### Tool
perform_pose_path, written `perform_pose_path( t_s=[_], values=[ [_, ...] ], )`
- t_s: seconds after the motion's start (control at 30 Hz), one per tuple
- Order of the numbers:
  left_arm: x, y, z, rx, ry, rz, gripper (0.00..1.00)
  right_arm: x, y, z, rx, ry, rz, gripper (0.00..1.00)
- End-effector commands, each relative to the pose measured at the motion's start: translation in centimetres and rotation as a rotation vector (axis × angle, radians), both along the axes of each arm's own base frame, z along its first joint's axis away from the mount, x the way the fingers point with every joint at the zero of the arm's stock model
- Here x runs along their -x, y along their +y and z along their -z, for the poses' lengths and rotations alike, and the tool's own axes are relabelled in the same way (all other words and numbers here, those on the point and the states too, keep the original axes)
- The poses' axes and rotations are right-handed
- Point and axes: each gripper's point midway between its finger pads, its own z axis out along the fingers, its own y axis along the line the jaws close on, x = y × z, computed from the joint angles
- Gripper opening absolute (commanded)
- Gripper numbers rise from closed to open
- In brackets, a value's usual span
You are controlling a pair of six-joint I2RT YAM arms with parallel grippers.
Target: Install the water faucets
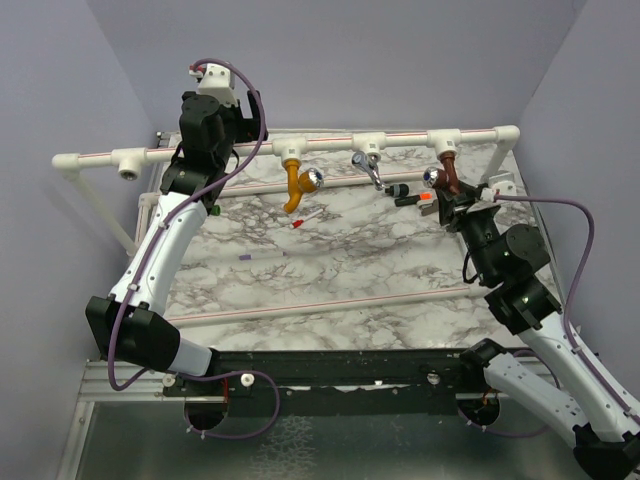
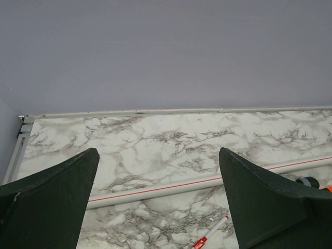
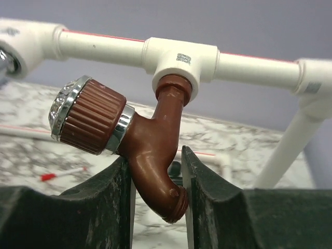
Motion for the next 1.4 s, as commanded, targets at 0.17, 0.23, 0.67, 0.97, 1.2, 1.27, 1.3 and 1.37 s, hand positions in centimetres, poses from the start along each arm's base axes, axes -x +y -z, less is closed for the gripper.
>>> perform_pose_path(
  t_s=[0.17, 0.23, 0.67, 0.97, 1.2, 1.27, 1.3, 1.37],
  values=[
    [-0.1, -0.5, 6.0, -0.039, 0.174, 0.03, 0.99, 2.4, -1.3, -7.9, -0.946, -0.096, -0.076, 0.01],
    [-0.1, -0.6, 6.0, -0.037, 0.174, 0.031, 0.99, 2.6, -1.5, -8.0, -1.037, -0.093, -0.09, 0.0],
    [-0.2, -0.6, 6.1, -0.038, 0.178, 0.032, 0.99, 3.1, -1.5, -9.1, -1.577, 0.029, -0.19, 0.01],
    [-0.2, -0.6, 6.2, -0.04, 0.18, 0.031, 0.99, 3.0, -1.5, -8.7, -1.463, 0.076, -0.118, 0.24],
    [-0.3, -0.6, 6.2, -0.038, 0.181, 0.033, 0.99, 3.7, -2.0, -8.7, -1.297, 0.062, -0.079, 0.61],
    [-0.3, -0.6, 6.3, -0.04, 0.182, 0.032, 0.99, 3.8, -2.0, -8.4, -1.252, 0.079, -0.063, 0.71],
    [-0.3, -0.6, 6.3, -0.039, 0.182, 0.033, 0.99, 3.8, -1.9, -8.4, -1.237, 0.085, -0.06, 0.74],
    [-0.3, -0.6, 6.3, -0.039, 0.183, 0.034, 0.99, 4.1, -1.9, -8.5, -1.207, 0.089, -0.06, 0.79]
  ],
)
